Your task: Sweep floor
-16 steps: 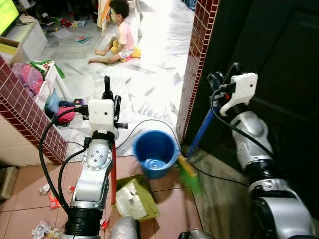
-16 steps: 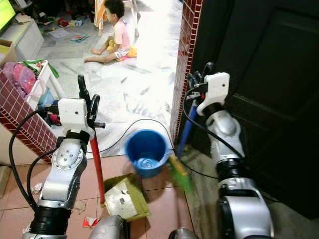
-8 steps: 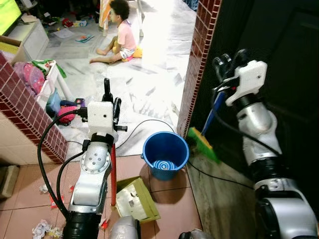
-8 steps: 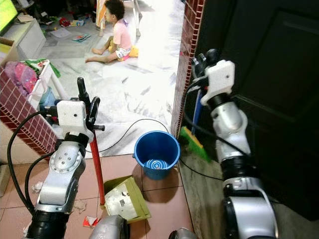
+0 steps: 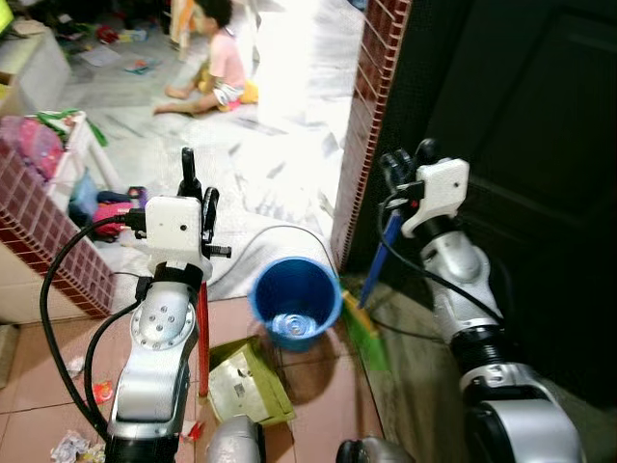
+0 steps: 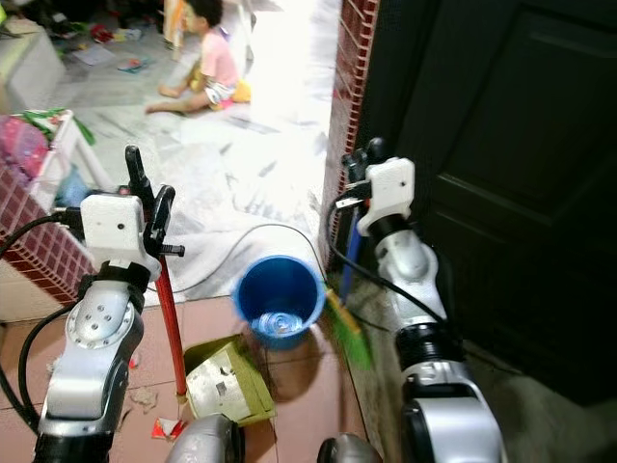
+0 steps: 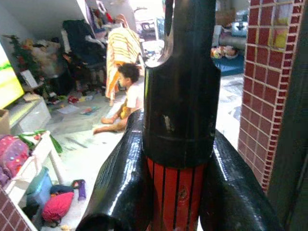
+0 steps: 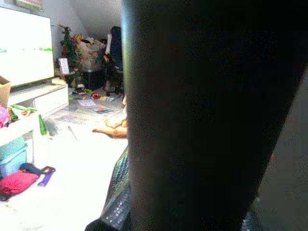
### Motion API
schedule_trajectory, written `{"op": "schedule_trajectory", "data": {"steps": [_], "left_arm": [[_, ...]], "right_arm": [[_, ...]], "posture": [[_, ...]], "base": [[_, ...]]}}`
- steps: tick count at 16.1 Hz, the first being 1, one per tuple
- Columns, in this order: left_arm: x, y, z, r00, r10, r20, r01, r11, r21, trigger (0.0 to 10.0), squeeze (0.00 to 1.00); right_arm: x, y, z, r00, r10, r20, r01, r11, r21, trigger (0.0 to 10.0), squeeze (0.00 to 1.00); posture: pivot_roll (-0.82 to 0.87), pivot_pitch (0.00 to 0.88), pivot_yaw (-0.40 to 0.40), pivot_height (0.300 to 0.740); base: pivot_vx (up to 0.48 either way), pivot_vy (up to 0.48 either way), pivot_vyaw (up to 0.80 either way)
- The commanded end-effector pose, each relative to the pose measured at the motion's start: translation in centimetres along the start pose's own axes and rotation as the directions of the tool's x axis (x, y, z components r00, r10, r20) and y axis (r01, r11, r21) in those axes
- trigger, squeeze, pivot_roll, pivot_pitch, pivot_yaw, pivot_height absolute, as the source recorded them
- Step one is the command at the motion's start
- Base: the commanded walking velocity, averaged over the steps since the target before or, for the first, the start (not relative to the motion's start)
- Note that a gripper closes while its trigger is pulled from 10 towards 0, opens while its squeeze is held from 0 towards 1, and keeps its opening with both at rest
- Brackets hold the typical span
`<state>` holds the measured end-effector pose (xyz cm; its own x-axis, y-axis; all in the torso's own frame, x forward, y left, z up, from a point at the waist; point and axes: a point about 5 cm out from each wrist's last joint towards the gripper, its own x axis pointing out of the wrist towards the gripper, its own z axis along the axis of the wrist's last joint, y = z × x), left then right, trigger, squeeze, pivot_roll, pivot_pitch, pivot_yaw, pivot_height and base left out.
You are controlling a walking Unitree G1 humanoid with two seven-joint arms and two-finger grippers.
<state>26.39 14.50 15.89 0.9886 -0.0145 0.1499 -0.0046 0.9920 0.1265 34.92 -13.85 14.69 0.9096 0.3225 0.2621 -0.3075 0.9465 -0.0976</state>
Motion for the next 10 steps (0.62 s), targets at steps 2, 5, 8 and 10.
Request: {"op": "schedule_trajectory", "data": {"steps": [2,5,8,10], "left_arm": [[-0.3,-0.8,0.3,0.999,-0.036,0.001,0.036,0.999,-0.013,10.0,0.0],[0.3,-0.9,0.7,0.999,-0.041,0.006,0.041,0.999,-0.012,10.0,0.0],[0.6,-0.1,0.8,1.0,-0.021,0.003,0.021,1.0,-0.007,10.0,0.0],[0.6,-0.2,0.7,1.0,-0.021,-0.001,0.021,1.0,-0.008,10.0,0.0]], "right_arm": [[0.1,1.0,-0.3,0.998,0.054,-0.021,-0.053,0.998,0.031,10.0,0.0],[-0.3,1.7,-0.9,0.989,0.127,-0.078,-0.123,0.991,0.059,10.0,0.0],[-1.8,3.4,-2.2,0.923,0.316,-0.22,-0.288,0.946,0.151,10.0,0.0],[-4.3,5.3,-1.9,0.795,0.553,-0.25,-0.495,0.829,0.259,10.0,0.0]], "posture": [[0.1,0.134,-0.002,0.74],[0.09,0.134,-0.01,0.74],[0.08,0.137,-0.014,0.74],[0.08,0.137,-0.016,0.74]], "base": [[0.0,0.0,0.0],[0.0,0.0,0.0],[0.0,0.0,0.0],[0.0,0.0,0.0]]}}
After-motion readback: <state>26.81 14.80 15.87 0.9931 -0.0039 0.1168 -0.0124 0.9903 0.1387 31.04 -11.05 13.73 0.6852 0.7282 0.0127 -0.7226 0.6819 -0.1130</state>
